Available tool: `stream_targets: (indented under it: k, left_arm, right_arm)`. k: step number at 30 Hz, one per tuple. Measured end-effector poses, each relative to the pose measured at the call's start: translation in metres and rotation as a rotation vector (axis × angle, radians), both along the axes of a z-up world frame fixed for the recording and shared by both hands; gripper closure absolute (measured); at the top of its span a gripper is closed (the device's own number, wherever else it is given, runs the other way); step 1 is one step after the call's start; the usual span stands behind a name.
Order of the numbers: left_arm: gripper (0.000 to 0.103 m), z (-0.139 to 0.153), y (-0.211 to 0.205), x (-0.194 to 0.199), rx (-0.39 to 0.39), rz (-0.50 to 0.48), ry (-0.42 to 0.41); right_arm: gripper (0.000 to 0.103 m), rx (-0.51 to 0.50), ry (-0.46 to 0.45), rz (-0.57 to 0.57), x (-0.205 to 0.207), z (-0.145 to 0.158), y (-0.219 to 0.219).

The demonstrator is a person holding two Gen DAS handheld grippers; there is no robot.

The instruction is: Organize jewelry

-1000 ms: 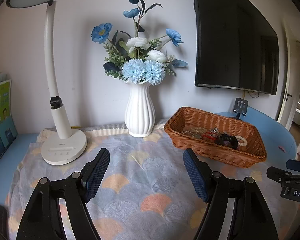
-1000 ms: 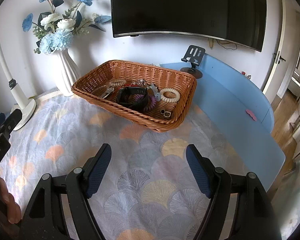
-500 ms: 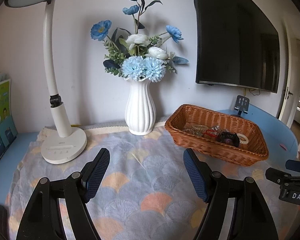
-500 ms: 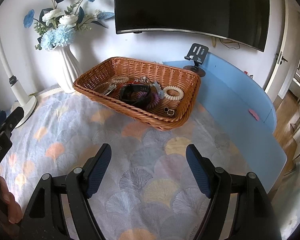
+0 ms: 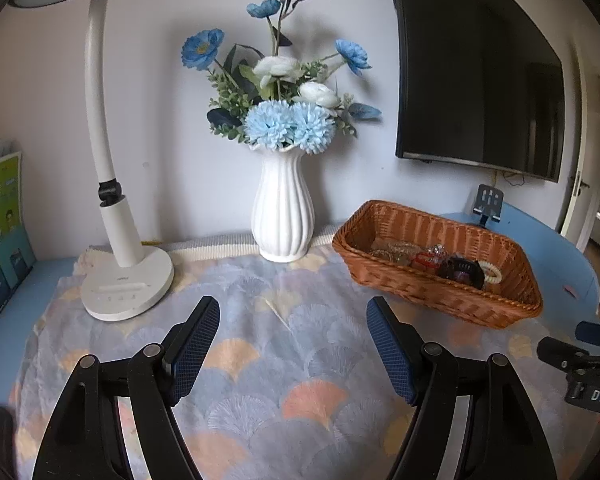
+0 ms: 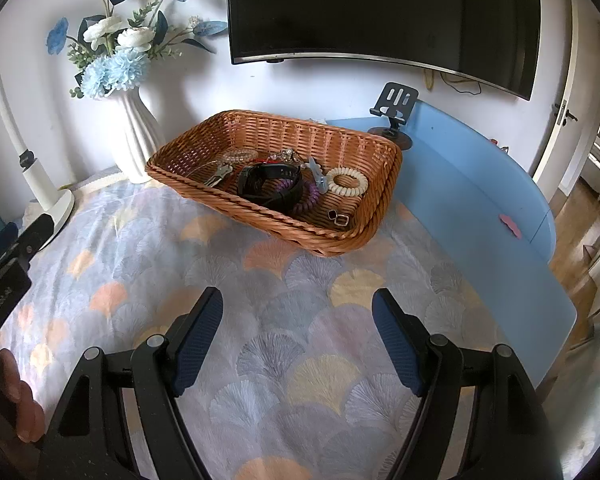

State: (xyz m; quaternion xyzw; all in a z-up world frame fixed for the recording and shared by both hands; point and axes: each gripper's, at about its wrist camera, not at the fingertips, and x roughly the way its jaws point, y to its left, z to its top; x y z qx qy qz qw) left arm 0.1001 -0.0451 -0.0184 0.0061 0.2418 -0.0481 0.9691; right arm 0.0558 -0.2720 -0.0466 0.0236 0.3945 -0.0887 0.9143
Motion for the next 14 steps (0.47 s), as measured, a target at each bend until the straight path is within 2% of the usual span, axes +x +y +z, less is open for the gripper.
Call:
stream_targets:
  k: [7,14]
  left_arm:
    - [0.026,0.001,-0.013,-0.003,0.033,-0.010,-0.004]
    - [0.026,0.020,-0.030,-0.025,0.101,-0.031,-0.030]
  right_arm:
    - [0.024,0.031,-0.011,0.003,-0.009,0.004,-0.009]
    - [0.024,0.047,-0.041,-0.003,-0.022,0.014,-0.019]
